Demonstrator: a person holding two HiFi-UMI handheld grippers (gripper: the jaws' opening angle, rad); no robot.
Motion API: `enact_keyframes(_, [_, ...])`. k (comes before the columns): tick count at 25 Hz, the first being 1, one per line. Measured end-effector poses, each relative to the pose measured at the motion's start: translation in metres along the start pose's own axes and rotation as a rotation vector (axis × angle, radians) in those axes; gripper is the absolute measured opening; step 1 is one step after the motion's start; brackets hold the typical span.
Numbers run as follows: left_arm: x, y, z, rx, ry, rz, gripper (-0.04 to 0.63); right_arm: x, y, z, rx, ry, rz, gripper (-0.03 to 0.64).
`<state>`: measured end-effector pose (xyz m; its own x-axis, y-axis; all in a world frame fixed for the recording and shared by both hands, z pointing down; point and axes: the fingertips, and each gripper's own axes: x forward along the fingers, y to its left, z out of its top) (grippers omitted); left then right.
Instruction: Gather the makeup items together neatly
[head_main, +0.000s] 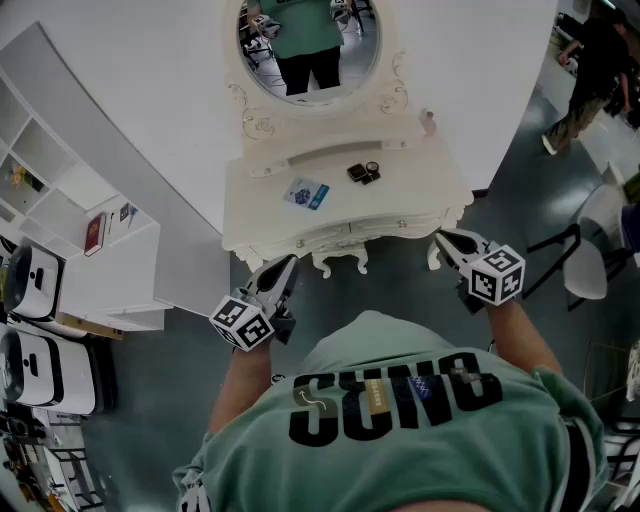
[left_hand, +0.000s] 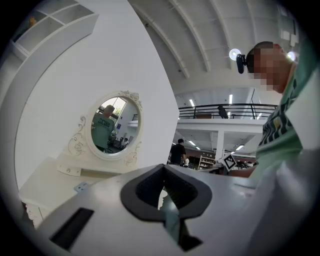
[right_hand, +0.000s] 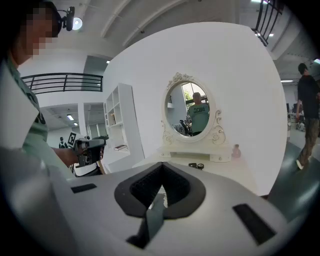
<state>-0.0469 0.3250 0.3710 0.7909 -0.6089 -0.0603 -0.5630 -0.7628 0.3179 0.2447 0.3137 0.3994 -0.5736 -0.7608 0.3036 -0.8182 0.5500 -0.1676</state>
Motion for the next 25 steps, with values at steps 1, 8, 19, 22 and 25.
enact_keyframes(1, [0.001, 0.000, 0.000, 0.000, -0.001, 0.002, 0.009, 0.000, -0.002, 0.001, -0.002, 0.001, 0.002, -0.012])
enact_keyframes(8, [0.010, -0.008, 0.000, 0.000, -0.008, 0.003, 0.009, -0.006, -0.010, 0.002, -0.007, 0.002, 0.001, -0.012])
enact_keyframes(19, [0.032, -0.033, -0.007, 0.012, -0.003, 0.006, 0.009, -0.033, -0.023, 0.002, 0.011, -0.015, 0.038, -0.011])
enact_keyframes(22, [0.048, -0.045, -0.012, 0.013, -0.006, 0.006, 0.009, -0.048, -0.035, -0.003, 0.003, -0.013, 0.052, -0.011])
enact_keyframes(25, [0.067, -0.061, -0.020, 0.011, 0.005, -0.001, 0.009, -0.062, -0.052, -0.010, 0.012, -0.016, 0.053, -0.011])
